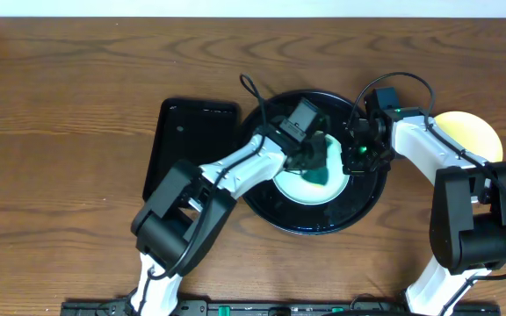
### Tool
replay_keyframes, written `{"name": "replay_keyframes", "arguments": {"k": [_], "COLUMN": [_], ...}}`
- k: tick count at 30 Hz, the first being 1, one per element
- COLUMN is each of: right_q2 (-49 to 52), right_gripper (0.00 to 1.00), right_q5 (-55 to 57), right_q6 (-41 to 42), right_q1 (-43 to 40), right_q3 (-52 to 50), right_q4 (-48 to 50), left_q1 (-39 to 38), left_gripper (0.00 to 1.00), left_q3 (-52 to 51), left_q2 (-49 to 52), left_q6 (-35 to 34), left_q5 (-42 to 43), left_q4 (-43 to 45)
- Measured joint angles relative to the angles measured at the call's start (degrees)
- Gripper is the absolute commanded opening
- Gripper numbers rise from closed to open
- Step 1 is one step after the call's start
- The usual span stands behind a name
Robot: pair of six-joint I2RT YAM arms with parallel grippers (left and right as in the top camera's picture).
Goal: Clean dirty plates on tray and stack at the side
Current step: 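Scrub the red-marked plate with the sponge in the left gripper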
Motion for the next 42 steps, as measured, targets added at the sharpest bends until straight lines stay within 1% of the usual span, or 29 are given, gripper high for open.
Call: {"name": "replay_keyframes", "arguments": {"k": [4, 7, 10, 12, 15, 21, 24, 28, 32, 42], "right_q2": [0.00, 0.00, 0.00, 0.00, 0.00, 0.00, 0.00, 0.00, 0.00, 0.00], "right_gripper": [0.01, 0.01, 0.01, 0.01, 0.01, 0.01, 0.01, 0.01, 0.01, 0.01], "right_q5": [0.00, 0.02, 0.00, -0.07, -0.17, -0.20, -0.44, -0.90, -1.05, -1.07], "right_q6": [0.20, 0.20, 0.22, 0.22, 0.20, 0.20, 0.22, 0.42, 0.42, 0.63], "right_q1": [0.00, 0.00, 0.00, 0.00, 0.02, 0.04, 0.04, 0.11, 0.11, 0.11], "right_q3": [0.00, 0.00, 0.00, 0.00, 0.00, 0.00, 0.00, 0.00, 0.00, 0.00], "right_q4": [0.00, -0.02, 0.00, 0.02, 0.13, 0.13, -0.02, -0.24, -0.22, -0.17], "left_q1": [-1.92, -1.84, -1.40, -1.36, -1.86, -2.97, -3.06, -3.96, -4.04, -2.64], "left_gripper": [0.08, 0.08, 0.07, 0.07, 0.08, 0.08, 0.08, 0.07, 0.07, 0.07], "left_q3": [-0.04, -0.04, 0.52, 1.38, 2.60, 4.11, 4.85, 5.92, 6.10, 6.78], "left_q2": [0.90, 1.05, 1.03, 0.98, 0.26, -0.59, 0.07, 0.98, 1.03, 0.33], "left_q6": [-2.84, -3.37, -1.60, -0.09, 1.09, 3.82, 6.56, 10.16, 11.56, 12.28], "left_q5": [2.08, 2.82, 2.69, 0.37, -6.19, -25.55, -32.89, -37.92, -38.66, -33.38], "left_q4": [2.10, 1.51, -2.08, -6.25, -13.03, -24.00, -26.51, -26.88, -26.95, -27.54]}}
